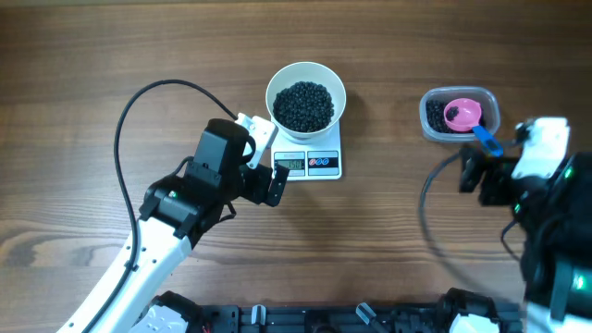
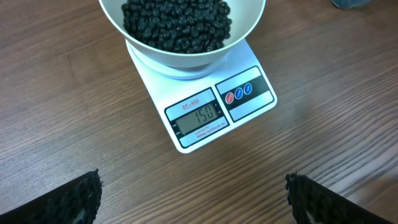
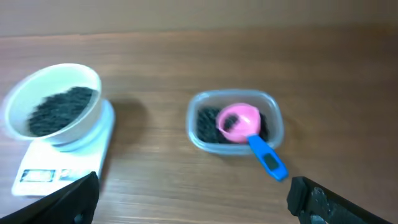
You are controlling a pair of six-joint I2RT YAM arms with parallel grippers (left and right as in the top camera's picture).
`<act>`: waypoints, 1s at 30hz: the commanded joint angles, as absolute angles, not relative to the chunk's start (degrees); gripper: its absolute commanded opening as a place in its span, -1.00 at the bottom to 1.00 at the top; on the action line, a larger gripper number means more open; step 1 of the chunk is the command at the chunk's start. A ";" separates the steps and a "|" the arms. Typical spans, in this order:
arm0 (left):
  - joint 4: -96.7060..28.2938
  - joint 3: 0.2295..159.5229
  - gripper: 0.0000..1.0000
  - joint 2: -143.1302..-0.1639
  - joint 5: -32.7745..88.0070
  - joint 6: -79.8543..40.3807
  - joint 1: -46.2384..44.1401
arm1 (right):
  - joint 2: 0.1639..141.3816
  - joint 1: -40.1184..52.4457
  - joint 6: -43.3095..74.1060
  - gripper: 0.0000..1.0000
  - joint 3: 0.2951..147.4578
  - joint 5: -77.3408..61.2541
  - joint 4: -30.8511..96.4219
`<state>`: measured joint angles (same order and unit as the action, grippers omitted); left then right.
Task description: Scoop item into bowl and weigh 150g on scale
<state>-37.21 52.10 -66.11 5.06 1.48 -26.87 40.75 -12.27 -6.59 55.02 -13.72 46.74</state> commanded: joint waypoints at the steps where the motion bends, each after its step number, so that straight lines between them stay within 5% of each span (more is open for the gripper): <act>1: -37.06 52.16 1.00 -65.65 5.74 2.59 -26.87 | 33.91 -5.21 -7.55 0.99 52.51 -8.12 46.65; 14: -37.06 52.16 1.00 -65.65 5.74 2.59 -26.87 | 12.82 6.61 -5.72 0.99 25.74 -4.45 21.10; 30: -37.06 52.16 1.00 -65.65 5.74 2.59 -26.87 | 3.07 6.72 -6.02 0.99 12.86 -4.91 13.76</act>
<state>-37.23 52.10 -66.11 5.06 1.48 -26.87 5.56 6.98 -6.28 14.68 -5.48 14.31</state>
